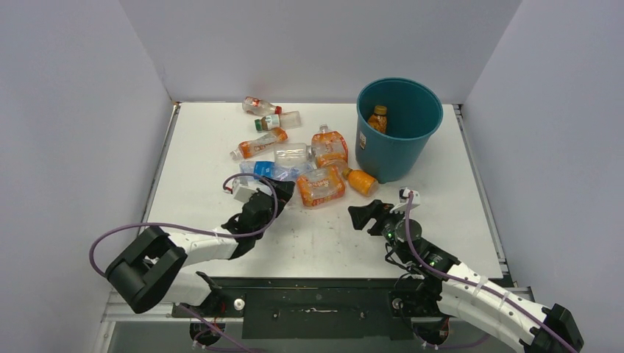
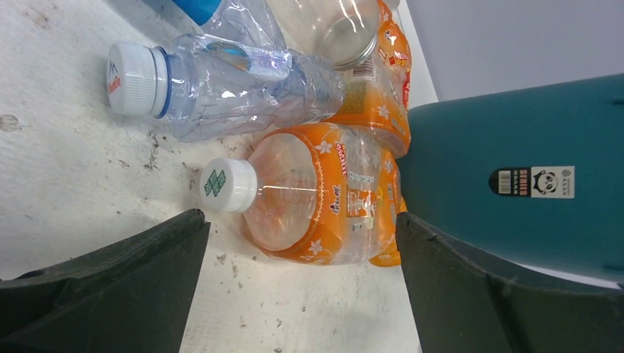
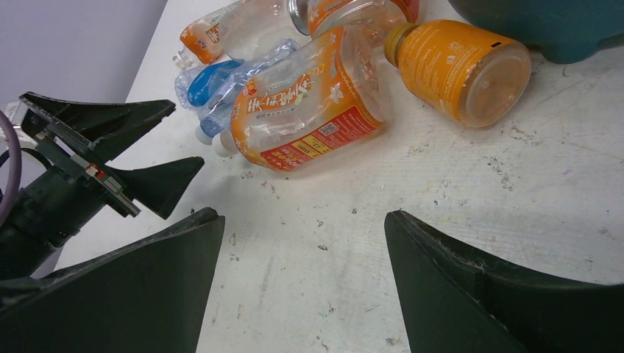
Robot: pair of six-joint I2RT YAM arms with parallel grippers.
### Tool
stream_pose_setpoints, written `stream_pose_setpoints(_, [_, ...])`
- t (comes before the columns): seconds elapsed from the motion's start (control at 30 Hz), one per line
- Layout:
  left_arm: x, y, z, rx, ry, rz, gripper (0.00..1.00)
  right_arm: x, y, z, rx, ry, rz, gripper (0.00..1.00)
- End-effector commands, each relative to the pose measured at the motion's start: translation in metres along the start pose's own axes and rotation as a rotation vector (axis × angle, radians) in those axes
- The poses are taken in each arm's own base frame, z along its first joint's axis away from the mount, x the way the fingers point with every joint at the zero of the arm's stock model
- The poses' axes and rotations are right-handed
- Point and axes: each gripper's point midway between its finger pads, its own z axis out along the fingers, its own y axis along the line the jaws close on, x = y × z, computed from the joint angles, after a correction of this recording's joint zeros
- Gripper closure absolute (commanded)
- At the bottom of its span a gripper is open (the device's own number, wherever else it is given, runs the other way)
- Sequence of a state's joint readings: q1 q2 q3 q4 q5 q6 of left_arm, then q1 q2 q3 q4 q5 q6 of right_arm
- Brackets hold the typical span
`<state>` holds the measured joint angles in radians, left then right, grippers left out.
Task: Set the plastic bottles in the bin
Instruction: Pick up the plastic bottle at the center of the board.
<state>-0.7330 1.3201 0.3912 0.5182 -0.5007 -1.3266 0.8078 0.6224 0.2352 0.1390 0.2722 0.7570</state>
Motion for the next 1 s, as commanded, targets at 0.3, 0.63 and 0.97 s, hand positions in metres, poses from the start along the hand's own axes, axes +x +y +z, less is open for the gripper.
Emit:
stream_pose_setpoints(0.3, [0.001, 0.0, 0.023, 0.057, -0.029, -0.221, 0.29, -0.017, 0.014, -0.004, -0.028, -0.039, 0.018, 0.18])
stream_pose_setpoints(0.63, [0.01, 0.015, 0.036, 0.018, -0.037, -0.244, 0.45, -0.018, 0.01, -0.007, -0.012, -0.034, 0.008, 0.19])
stream_pose_setpoints(0.97, [0.01, 0.024, 0.037, 0.026, -0.052, -0.252, 0.74, -0.016, 0.01, -0.007, -0.009, -0.023, 0.008, 0.19])
